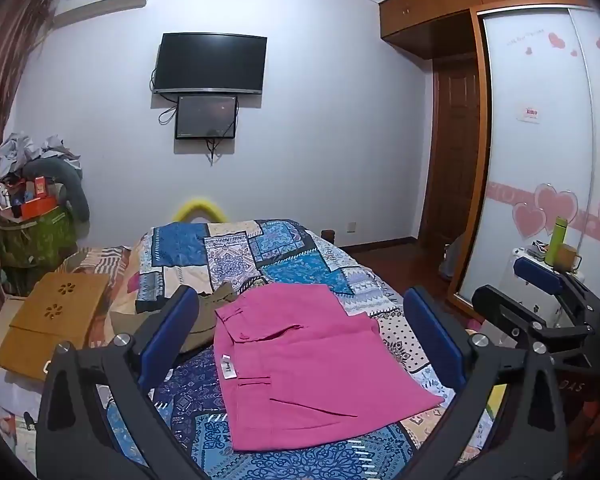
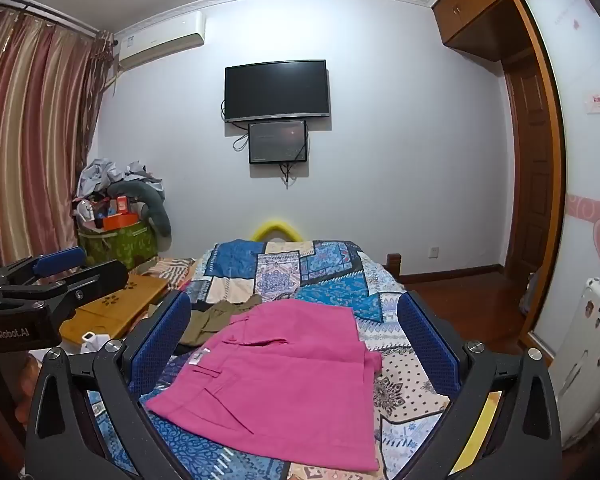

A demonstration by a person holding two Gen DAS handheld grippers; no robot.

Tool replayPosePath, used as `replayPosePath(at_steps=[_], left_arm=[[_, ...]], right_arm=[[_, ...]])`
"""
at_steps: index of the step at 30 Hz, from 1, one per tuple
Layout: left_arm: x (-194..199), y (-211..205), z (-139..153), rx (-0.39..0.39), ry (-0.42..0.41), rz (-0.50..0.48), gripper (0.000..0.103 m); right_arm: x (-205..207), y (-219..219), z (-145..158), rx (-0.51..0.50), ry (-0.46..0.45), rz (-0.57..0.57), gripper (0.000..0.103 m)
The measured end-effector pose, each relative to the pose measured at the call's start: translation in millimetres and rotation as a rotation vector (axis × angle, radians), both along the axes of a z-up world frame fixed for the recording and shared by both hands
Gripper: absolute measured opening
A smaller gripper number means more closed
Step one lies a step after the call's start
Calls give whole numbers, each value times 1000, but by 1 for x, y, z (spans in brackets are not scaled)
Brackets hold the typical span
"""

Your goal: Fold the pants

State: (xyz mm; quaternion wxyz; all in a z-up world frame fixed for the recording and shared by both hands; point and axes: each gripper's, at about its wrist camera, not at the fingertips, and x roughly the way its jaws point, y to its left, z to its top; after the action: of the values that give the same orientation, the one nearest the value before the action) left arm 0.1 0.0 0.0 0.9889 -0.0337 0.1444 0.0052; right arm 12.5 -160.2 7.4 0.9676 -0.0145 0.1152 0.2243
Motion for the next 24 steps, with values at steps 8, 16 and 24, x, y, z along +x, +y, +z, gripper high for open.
replayPosePath(at_steps=[8, 16, 24], left_arm=[[-1, 0, -1, 4, -2, 2, 103], [2, -1, -5, 17, 2, 2, 103], [2, -1, -4, 17, 0, 0, 103]], right_arm=[[0, 1, 0, -3, 0, -1, 103], [1, 0, 0, -3, 3, 0, 103], [1, -2, -1, 2, 2, 0, 103]])
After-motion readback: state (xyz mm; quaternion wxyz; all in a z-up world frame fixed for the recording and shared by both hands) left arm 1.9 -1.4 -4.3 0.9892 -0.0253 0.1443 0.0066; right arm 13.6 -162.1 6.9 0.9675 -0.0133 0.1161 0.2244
